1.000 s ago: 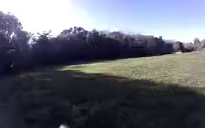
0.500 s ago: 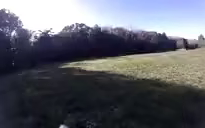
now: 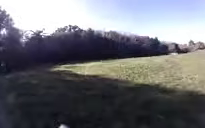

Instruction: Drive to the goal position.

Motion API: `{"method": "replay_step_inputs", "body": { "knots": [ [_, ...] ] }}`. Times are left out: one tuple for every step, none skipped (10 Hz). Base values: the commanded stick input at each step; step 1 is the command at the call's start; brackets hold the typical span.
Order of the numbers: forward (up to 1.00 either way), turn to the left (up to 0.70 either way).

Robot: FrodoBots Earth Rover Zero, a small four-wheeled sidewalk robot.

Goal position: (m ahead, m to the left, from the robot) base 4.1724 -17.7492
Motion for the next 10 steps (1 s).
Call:
{"method": "replay_step_inputs", "body": {
  "knots": [
    [0.71,0.00],
    [0.57,0.00],
    [0.35,0.00],
    [0.07,0.00],
    [0.08,0.00],
    [0.07,0.00],
    [0.07,0.00],
    [0.07,0.00],
    [0.07,0.00],
    [0.07,0.00]
  ]
}}
